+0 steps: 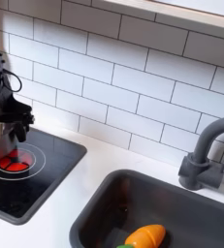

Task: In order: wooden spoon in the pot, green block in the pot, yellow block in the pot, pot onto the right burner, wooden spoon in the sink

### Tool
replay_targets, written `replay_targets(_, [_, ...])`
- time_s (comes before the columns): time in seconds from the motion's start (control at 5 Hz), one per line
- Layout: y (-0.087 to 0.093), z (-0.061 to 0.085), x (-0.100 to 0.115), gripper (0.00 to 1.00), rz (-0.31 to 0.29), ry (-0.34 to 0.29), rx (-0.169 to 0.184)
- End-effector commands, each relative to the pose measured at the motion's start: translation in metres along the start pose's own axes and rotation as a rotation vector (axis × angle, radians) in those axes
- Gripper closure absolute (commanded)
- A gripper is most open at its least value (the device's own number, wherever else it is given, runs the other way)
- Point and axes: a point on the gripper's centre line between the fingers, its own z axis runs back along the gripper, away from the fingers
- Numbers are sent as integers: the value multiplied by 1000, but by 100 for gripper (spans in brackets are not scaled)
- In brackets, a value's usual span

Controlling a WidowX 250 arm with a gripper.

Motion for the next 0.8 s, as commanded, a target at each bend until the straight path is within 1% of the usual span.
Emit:
replay_targets(0.0, [-2, 1, 1, 100, 1, -2, -11])
replay_targets(0.2, [-5, 2, 2, 100, -2, -7, -20])
replay_targets(0.4, [-10, 0, 1, 100, -8, 0, -30])
replay_targets(0.6, [-17, -1, 0, 100, -23, 5, -42])
